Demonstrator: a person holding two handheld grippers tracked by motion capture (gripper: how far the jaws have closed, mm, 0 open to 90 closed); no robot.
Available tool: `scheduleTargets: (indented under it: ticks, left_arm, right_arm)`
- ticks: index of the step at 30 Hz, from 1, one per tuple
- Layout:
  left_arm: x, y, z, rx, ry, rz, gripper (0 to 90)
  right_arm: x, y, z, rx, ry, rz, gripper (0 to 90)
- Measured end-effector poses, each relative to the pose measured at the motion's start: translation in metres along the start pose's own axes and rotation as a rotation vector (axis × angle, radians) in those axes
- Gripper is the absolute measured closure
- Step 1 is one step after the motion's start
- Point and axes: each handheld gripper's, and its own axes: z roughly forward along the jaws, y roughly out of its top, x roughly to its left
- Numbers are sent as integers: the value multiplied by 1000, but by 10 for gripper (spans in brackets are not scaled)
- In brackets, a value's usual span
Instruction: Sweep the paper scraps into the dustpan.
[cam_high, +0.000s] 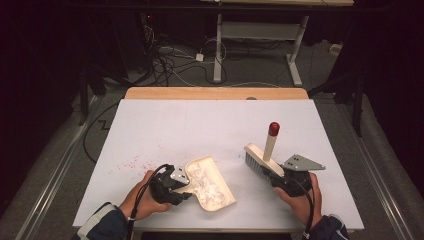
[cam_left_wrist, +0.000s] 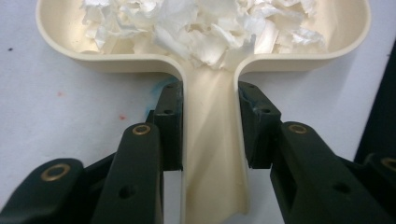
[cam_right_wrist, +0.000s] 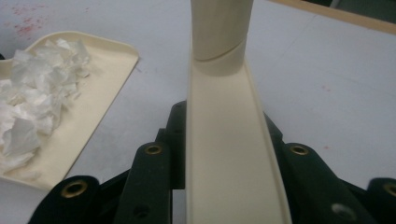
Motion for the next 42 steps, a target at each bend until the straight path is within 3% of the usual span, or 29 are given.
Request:
scheduleTargets:
  ticks: [5,13,19,23,30,35,42]
  left_arm:
    - [-9,5,5,23,-1,19,639]
    - [-18,13,14,29,14,-17,638]
    - [-18,15,15,27,14,-30,638]
    - [-17,15,15,29,15,-25,639]
    - [-14,11,10,30,20,-36,639]
    - [-12,5,7,23,29,-69,639]
    - [-15,6,9,37,49,-56,639]
  right_arm:
    - [17,-8,-8,7,40,-24,678]
    - [50,-8,-3,-7,111,-33,678]
    - [67,-2,4,-27,167,-42,678]
    - [68,2,2,-52,156,-57,678]
    - [54,9,-3,-81,130,-39,678]
    - [49,4,-4,-37,109,-55,678]
    - [41,-11,-30,42,144,-87,678]
